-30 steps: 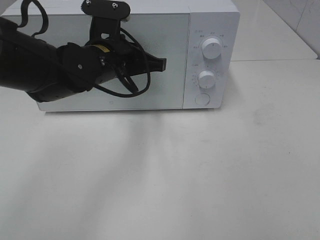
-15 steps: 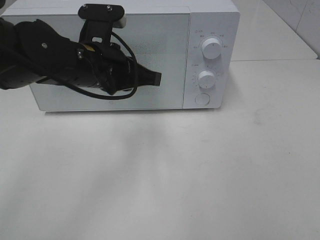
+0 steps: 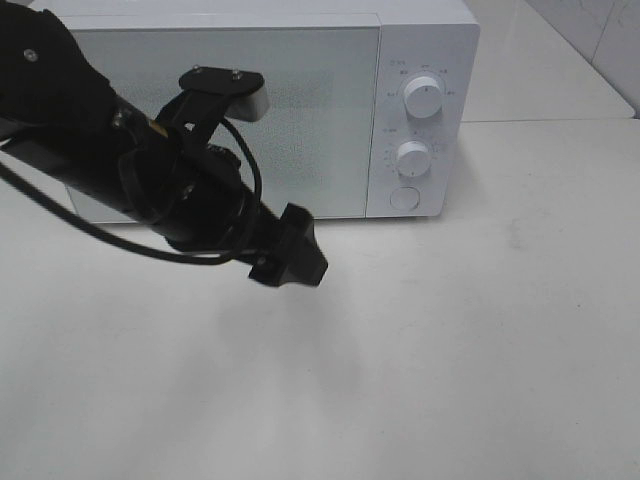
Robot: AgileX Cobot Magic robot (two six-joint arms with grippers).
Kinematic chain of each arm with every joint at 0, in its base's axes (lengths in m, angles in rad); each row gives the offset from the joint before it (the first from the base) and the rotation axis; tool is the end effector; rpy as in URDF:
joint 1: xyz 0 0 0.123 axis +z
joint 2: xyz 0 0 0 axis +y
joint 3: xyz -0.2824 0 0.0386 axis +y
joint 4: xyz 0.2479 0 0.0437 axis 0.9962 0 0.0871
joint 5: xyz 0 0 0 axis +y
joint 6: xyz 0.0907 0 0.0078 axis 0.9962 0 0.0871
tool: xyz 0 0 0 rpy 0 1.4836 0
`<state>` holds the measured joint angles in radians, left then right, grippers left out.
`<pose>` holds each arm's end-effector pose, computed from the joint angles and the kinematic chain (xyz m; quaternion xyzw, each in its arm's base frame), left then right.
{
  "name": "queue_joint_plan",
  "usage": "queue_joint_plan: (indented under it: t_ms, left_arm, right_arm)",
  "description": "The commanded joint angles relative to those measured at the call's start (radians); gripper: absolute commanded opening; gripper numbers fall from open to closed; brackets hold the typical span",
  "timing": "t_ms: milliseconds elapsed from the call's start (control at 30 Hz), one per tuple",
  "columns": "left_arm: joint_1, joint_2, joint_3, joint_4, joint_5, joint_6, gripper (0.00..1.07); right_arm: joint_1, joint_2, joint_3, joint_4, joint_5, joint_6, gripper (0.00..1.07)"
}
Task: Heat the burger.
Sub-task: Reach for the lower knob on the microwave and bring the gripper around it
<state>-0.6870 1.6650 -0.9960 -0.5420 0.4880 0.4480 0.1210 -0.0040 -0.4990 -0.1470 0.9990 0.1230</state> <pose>0.2439 -0.2286 0.2063 0.3348 0.8935 -0.2074 0.2157 -0.0020 -0.0116 0.2826 0.0015 0.8337 -0.0063 0.5522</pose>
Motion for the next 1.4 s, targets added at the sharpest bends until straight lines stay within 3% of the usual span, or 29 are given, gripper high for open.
queue_joint_plan:
  t_ms: [33, 167, 400, 433, 500, 567, 600, 633, 667, 733, 767, 867, 1300, 1400]
  left_arm:
    - [0.012, -0.027, 0.003, 0.06, 0.178, -0.013, 0.98]
    - [0.084, -0.06, 0.003, 0.088, 0.362, -0.08, 0.98]
    - [0.232, -0.156, 0.004, 0.096, 0.515, -0.114, 0.98]
    - [0.3, -0.198, 0.004, 0.098, 0.561, -0.114, 0.98]
    - [0.33, -0.216, 0.004, 0.103, 0.579, -0.114, 0.98]
    - [0.442, -0.277, 0.004, 0.136, 0.637, -0.119, 0.98]
    - [0.442, -0.277, 0.004, 0.136, 0.637, -0.119, 0.98]
    - [0.519, -0.324, 0.004, 0.167, 0.668, -0.136, 0.98]
    - [0.519, -0.324, 0.004, 0.167, 0.668, -0.136, 0.98]
    - [0.615, -0.379, 0.004, 0.238, 0.712, -0.178, 0.98]
    - [0.615, -0.379, 0.004, 0.238, 0.712, -0.178, 0.98]
    - [0.734, -0.466, 0.004, 0.291, 0.735, -0.252, 0.98]
    - [0.761, -0.798, 0.014, 0.331, 0.751, -0.237, 0.98]
    - [0.761, -0.892, 0.065, 0.369, 0.744, -0.237, 0.98]
  right_arm:
    - [-0.005, -0.027, 0.002, 0.0, 0.0, -0.001, 0.75]
    - [-0.005, -0.027, 0.002, 0.0, 0.0, -0.001, 0.75]
    - [-0.005, -0.027, 0.002, 0.0, 0.0, -0.001, 0.75]
    - [-0.005, -0.027, 0.002, 0.0, 0.0, -0.001, 0.75]
    - [-0.005, -0.027, 0.002, 0.0, 0.0, -0.001, 0.75]
    - [-0.005, -0.027, 0.002, 0.0, 0.0, -0.001, 0.75]
    - [-0.005, -0.027, 0.002, 0.0, 0.0, -0.001, 0.75]
    - [-0.005, -0.027, 0.002, 0.0, 0.0, -0.001, 0.75]
    - [-0.005, -0.027, 0.002, 0.0, 0.0, -0.001, 0.75]
    - [-0.005, -0.027, 0.002, 0.0, 0.0, -0.001, 0.75]
    - [-0.005, -0.027, 0.002, 0.0, 0.0, -0.001, 0.75]
    - [-0.005, -0.027, 0.002, 0.0, 0.0, -0.001, 0.75]
    - [-0.005, -0.027, 0.002, 0.0, 0.0, -0.001, 0.75]
    - [-0.005, -0.027, 0.002, 0.0, 0.0, -0.001, 0.75]
